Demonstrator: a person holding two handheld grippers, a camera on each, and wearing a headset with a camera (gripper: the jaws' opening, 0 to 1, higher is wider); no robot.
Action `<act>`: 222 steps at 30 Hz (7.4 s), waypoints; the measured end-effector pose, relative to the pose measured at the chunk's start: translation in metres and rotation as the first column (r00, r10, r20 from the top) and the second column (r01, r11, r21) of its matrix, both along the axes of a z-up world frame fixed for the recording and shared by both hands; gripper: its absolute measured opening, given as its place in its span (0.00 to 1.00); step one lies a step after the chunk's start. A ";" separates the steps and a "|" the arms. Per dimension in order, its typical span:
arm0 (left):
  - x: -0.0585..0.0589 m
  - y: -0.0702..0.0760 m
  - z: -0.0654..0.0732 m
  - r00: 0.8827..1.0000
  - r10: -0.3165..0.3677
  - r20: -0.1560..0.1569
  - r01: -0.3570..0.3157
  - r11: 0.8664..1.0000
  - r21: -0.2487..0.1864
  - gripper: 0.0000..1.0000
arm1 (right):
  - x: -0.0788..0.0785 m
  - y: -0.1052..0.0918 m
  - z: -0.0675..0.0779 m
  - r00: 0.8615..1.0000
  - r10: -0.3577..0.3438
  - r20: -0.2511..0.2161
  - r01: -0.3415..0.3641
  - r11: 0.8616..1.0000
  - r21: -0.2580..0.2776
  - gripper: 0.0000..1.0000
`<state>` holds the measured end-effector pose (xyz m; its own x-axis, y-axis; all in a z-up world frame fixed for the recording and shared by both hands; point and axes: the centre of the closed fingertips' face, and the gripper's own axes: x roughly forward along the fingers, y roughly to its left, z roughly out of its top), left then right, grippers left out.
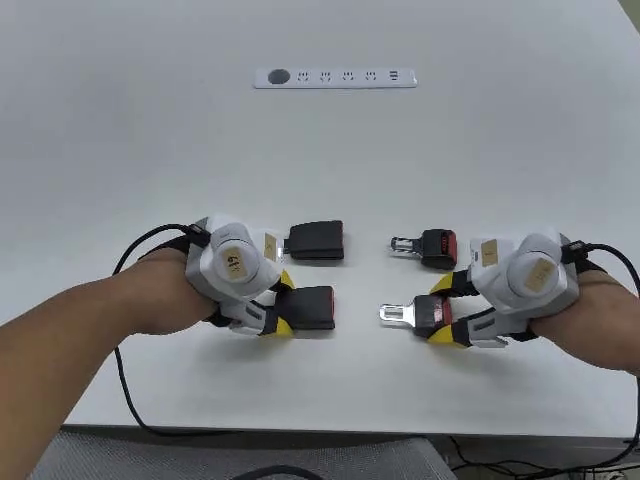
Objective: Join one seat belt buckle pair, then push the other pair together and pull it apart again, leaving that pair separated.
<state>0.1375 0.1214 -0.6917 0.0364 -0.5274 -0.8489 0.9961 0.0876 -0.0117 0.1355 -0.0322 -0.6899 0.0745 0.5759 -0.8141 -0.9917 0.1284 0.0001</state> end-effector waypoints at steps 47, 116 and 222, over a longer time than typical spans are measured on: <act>-0.002 -0.001 0.002 1.000 -0.013 0.001 0.013 1.000 0.017 0.32 | 0.002 0.063 0.001 0.999 0.041 0.012 -0.041 0.999 -0.004 0.32; -0.002 -0.002 0.002 0.999 -0.045 -0.003 0.045 0.999 0.010 0.30 | -0.001 0.090 0.010 0.994 0.099 0.035 -0.102 0.992 0.069 0.30; 0.065 -0.018 0.050 0.996 0.073 0.059 -0.070 0.996 -0.046 0.43 | 0.054 0.038 0.046 0.996 0.010 0.086 -0.014 0.999 0.050 0.31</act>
<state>0.2024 0.1031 -0.6415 0.1261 -0.5586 -0.8198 0.9863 0.1594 0.0431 0.1897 0.0056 -0.6438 0.1351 0.6171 -0.7752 -0.9899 0.1182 -0.0785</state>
